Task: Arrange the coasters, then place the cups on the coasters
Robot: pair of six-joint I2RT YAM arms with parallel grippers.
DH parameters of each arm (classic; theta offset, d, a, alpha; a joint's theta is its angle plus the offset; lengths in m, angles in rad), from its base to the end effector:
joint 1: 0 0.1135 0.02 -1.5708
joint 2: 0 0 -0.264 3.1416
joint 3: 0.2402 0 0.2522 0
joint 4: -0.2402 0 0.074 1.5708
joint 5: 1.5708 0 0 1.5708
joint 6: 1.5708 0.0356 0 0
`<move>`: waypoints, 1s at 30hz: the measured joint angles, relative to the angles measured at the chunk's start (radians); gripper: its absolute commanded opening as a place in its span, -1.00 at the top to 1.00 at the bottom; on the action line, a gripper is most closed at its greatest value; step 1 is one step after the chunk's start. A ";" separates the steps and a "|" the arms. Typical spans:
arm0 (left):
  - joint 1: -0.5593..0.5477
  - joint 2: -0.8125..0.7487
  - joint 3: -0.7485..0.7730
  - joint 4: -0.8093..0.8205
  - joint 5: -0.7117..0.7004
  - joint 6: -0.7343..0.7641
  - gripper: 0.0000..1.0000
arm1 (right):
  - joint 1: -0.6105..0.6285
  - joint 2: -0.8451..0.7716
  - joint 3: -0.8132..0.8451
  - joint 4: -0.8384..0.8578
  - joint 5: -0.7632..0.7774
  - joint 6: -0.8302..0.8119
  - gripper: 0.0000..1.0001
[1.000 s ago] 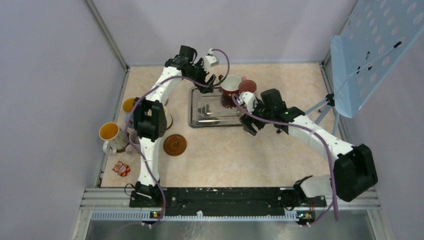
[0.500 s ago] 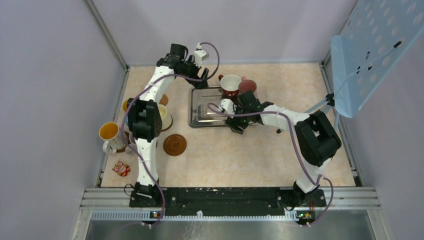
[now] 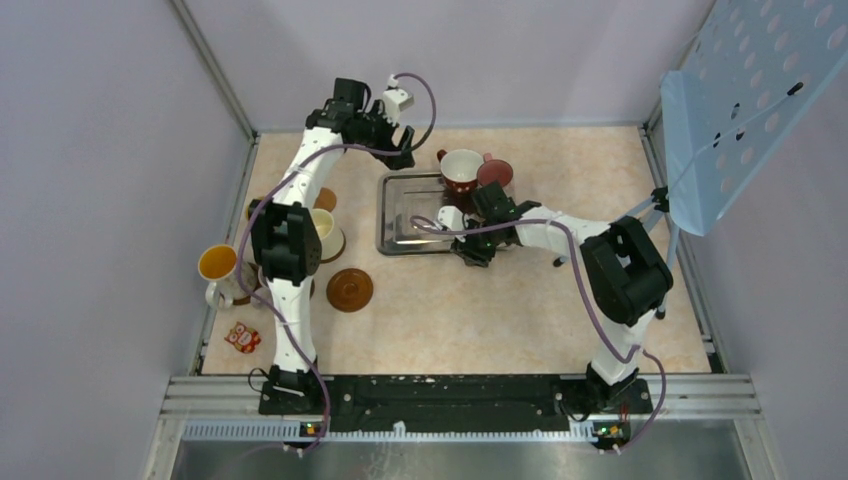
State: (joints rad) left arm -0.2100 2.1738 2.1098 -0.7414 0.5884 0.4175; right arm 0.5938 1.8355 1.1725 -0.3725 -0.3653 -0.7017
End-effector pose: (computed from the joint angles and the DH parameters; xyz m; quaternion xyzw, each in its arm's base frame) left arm 0.4749 -0.1214 0.3004 0.3770 0.8110 -0.2305 0.3833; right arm 0.3027 0.2197 0.1726 -0.6105 0.7273 0.1609 0.2691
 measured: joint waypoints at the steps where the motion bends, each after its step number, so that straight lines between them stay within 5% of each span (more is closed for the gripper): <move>1: 0.000 0.000 0.010 0.000 0.003 0.000 -0.90 | 0.000 0.000 -0.003 -0.014 -0.001 -0.013 0.27; 16: -0.027 0.040 0.058 -0.055 0.102 0.159 -0.70 | -0.012 -0.119 -0.167 -0.076 0.023 -0.111 0.60; 23: -0.069 0.098 0.069 -0.043 0.103 0.225 -0.69 | -0.014 -0.164 -0.194 -0.115 0.026 -0.094 0.16; 30: -0.059 0.115 0.069 -0.002 0.102 0.193 -0.71 | -0.007 -0.158 -0.053 -0.068 0.023 0.005 -0.01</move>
State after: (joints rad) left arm -0.2691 2.2890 2.1788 -0.7433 0.6903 0.6102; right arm 0.5865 1.6775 1.1191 -0.4408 -0.3420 -0.6968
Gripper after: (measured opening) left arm 0.847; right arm 0.475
